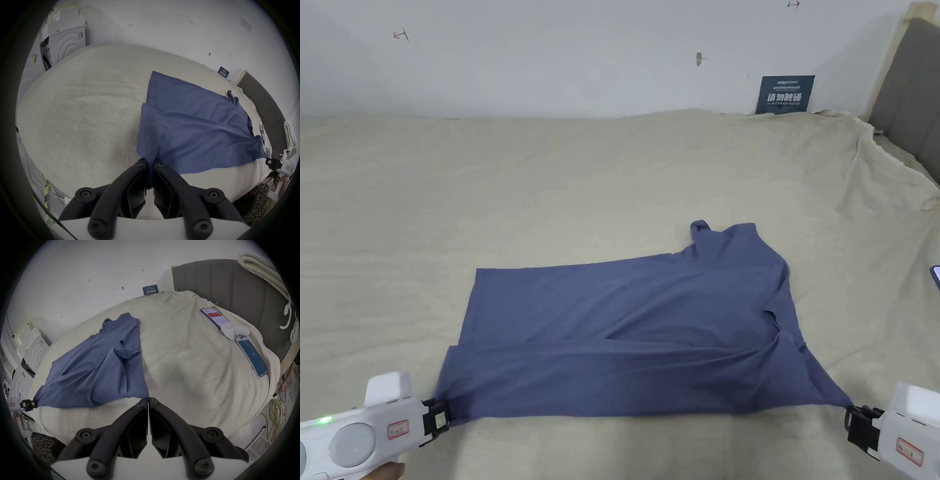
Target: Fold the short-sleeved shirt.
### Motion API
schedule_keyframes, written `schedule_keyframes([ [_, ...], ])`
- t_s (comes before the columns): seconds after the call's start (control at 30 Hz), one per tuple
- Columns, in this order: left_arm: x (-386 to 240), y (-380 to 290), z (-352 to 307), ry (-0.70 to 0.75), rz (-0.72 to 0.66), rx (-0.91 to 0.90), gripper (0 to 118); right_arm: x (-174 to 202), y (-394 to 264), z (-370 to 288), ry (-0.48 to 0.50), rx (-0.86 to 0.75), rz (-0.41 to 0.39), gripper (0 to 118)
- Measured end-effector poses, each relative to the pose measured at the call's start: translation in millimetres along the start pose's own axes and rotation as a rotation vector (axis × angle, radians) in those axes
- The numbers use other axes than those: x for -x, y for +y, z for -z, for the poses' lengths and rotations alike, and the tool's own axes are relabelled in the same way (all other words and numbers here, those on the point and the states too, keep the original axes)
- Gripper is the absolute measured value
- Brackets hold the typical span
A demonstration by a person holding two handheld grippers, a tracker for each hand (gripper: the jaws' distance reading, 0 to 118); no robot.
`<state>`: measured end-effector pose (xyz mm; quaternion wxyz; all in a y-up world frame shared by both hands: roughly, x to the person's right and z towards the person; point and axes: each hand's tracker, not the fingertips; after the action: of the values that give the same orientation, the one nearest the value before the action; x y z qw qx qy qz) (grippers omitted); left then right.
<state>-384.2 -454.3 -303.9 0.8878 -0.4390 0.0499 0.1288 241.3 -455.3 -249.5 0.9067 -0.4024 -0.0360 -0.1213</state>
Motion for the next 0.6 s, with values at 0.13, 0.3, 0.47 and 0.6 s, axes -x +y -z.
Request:
schedule_keyframes([
  [0.13, 2.1, 6.2, -9.2, -0.006, 0.004, -0.017, 5, -3.6, 1.1, -9.4, -0.002, -0.015, -0.009, 0],
  [0.3, 5.1, 9.4, -19.9, 0.004, 0.01, -0.024, 5, -5.8, -0.4, -29.7, -0.007, -0.028, -0.018, 0],
  [0.47, 16.8, 4.2, -17.5, 0.017, 0.016, -0.003, 5, -3.7, -11.8, -41.0, -0.009, -0.007, -0.036, 0],
  [0.6, 21.0, -4.0, -0.4, 0.022, -0.002, 0.041, 5, -0.6, -20.6, -23.5, -0.043, 0.043, -0.023, 0],
])
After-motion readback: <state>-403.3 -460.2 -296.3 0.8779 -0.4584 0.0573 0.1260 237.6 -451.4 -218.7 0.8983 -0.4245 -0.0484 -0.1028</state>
